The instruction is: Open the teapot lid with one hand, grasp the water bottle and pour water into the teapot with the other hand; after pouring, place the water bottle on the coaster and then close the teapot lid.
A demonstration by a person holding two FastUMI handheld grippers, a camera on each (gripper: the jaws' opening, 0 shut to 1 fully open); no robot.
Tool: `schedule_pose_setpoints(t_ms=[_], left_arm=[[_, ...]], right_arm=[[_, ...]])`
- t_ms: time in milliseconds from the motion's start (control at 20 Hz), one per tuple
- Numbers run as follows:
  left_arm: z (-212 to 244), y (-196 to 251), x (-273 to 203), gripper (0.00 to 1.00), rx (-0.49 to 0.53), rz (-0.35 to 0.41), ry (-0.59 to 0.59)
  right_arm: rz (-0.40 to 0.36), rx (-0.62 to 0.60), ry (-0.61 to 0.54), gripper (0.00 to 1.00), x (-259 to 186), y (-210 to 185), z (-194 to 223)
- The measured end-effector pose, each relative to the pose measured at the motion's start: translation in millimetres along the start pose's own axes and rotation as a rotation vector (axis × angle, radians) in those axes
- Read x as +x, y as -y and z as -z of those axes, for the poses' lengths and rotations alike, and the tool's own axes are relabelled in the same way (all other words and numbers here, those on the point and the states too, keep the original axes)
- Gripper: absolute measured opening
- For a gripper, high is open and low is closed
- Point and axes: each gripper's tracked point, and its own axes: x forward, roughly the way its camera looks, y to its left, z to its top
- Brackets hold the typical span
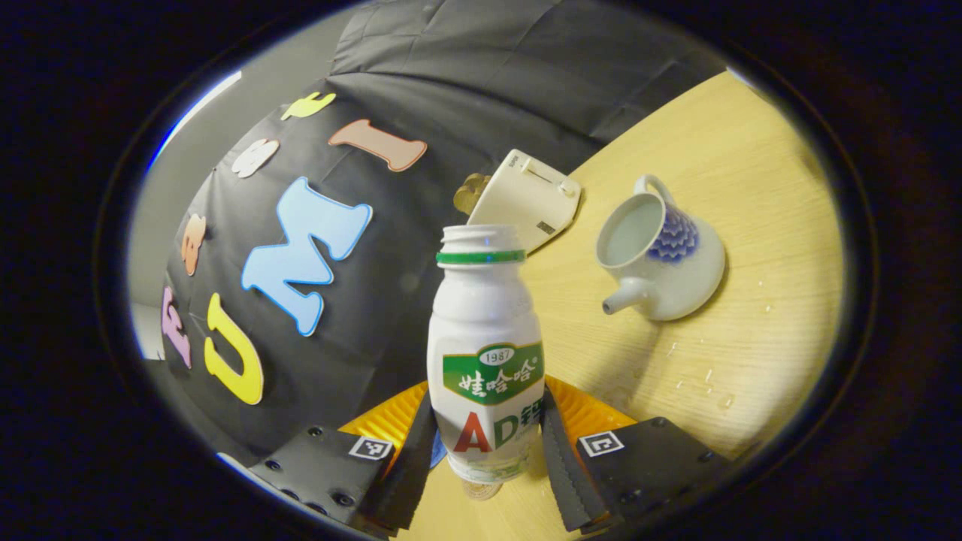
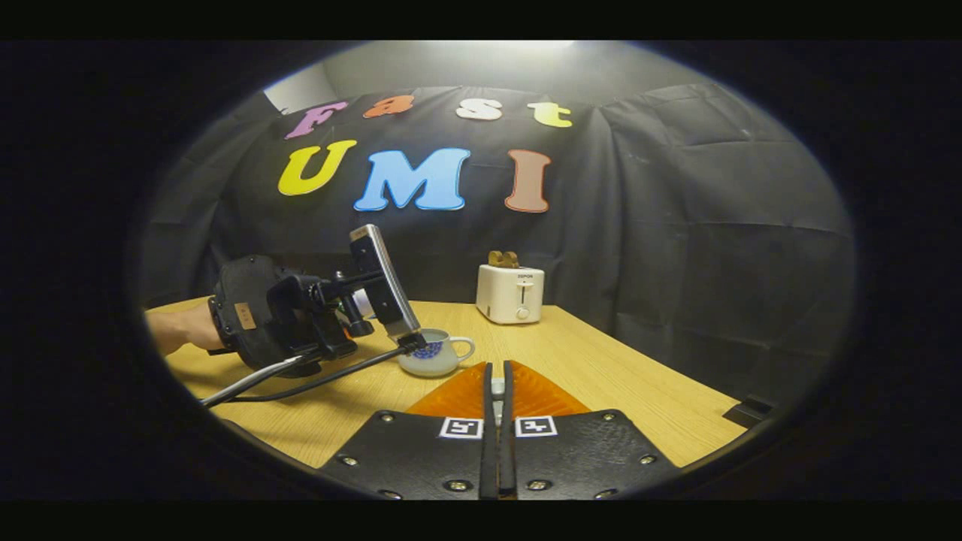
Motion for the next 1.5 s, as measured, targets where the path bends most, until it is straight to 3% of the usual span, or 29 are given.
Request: schedule_pose_setpoints(t_ms=[400, 950, 1000, 1100, 1200, 1300, 1450, 1500], left_arm=[[-6, 8, 4, 0.80, 0.173, 0.023, -0.019], [-21, 1, 6, 0.80, 0.393, -0.005, -0.034], [-22, 1, 6, 0.76, 0.402, 0.000, -0.032], [-25, 0, 6, 0.80, 0.437, -0.005, -0.032], [-31, -4, 5, 0.76, 0.489, -0.019, -0.026], [-32, -7, 5, 0.80, 0.524, -0.025, -0.027], [-32, -6, 3, 0.75, 0.570, -0.008, -0.028], [-32, -7, 3, 0.81, 0.581, -0.009, -0.026]], right_arm=[[-0.003, 0.019, -0.005, 0.01, 4, 6, 8], [0.011, 0.059, 0.007, 0.01, 4, 19, 9], [0.009, 0.062, 0.008, 0.02, 4, 19, 9], [0.003, 0.057, 0.010, 0.01, 4, 17, 8], [-0.003, 0.061, 0.011, 0.01, 3, 17, 8], [-0.002, 0.064, 0.010, 0.01, 4, 17, 8], [-0.001, 0.067, 0.009, 0.01, 4, 18, 9], [0.000, 0.067, 0.010, 0.01, 4, 18, 9]])
